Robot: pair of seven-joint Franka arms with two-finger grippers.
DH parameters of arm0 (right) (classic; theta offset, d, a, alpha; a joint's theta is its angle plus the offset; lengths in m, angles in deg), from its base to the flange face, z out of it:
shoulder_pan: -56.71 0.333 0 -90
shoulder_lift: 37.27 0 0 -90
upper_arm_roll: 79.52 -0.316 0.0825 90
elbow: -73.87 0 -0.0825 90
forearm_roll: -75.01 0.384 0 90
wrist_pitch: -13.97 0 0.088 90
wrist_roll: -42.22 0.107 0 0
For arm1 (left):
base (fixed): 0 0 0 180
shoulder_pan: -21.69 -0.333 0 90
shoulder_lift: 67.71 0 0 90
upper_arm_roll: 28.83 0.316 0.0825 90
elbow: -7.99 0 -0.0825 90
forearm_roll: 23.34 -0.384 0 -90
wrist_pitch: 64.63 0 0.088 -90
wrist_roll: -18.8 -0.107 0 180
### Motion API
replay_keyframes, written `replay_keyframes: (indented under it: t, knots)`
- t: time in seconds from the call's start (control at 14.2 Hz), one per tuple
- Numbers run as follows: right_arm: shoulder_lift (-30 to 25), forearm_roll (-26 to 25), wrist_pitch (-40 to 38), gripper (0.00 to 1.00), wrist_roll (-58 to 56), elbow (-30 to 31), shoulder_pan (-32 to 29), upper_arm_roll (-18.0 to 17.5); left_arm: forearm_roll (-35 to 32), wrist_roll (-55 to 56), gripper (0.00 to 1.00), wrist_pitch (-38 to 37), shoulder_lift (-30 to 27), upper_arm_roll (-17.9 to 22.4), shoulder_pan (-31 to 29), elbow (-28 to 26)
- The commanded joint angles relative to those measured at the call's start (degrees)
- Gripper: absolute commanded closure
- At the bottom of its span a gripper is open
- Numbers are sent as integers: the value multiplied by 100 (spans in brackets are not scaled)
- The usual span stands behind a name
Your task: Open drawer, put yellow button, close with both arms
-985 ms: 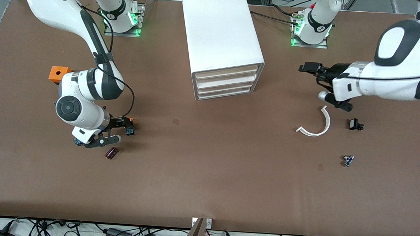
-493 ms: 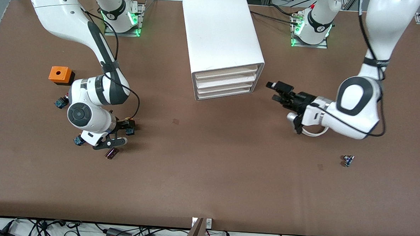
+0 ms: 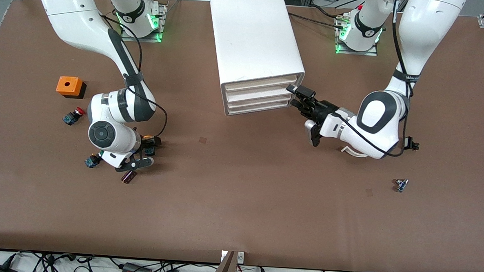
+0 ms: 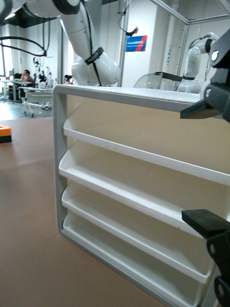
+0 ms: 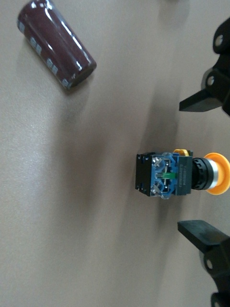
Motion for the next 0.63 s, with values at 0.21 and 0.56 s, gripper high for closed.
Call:
replay_keyframes:
  t: [0.21, 0.56]
  knots:
    - [220, 238, 26, 0, 69, -273, 78, -13, 248, -511, 26, 155, 81, -129, 73, -211]
    - [273, 212, 26, 18, 60, -273, 79, -4, 257, -820, 39, 243, 90, -173, 152, -431]
